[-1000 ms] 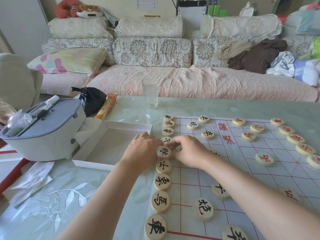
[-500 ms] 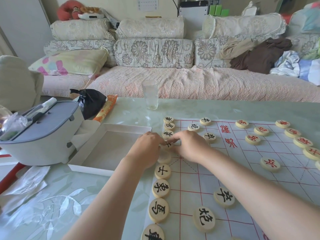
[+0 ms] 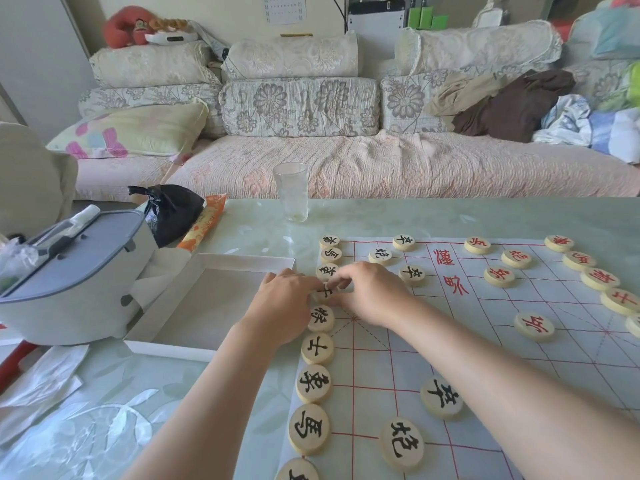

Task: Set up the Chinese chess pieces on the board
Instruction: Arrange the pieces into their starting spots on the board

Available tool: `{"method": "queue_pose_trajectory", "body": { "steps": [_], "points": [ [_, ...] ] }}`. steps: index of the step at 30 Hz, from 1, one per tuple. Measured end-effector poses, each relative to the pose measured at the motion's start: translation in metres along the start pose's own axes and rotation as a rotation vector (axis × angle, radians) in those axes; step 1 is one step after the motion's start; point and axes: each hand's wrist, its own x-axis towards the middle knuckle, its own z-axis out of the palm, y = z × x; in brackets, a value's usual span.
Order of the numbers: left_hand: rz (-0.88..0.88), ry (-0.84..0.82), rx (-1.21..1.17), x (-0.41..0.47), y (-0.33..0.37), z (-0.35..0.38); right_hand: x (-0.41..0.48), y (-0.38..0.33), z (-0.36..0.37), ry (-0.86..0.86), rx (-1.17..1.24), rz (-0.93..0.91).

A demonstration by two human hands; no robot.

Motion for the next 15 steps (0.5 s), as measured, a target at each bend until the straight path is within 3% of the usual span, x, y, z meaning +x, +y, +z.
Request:
{"method": "queue_pose_trajectory", "body": {
  "steps": [15],
  "points": [
    [-0.006, 0.086, 0.034, -0.0015, 0.0038, -0.0016, 0.0029, 0.0056, 0.0010, -0.008, -0.051, -0.012]
  ]
}}
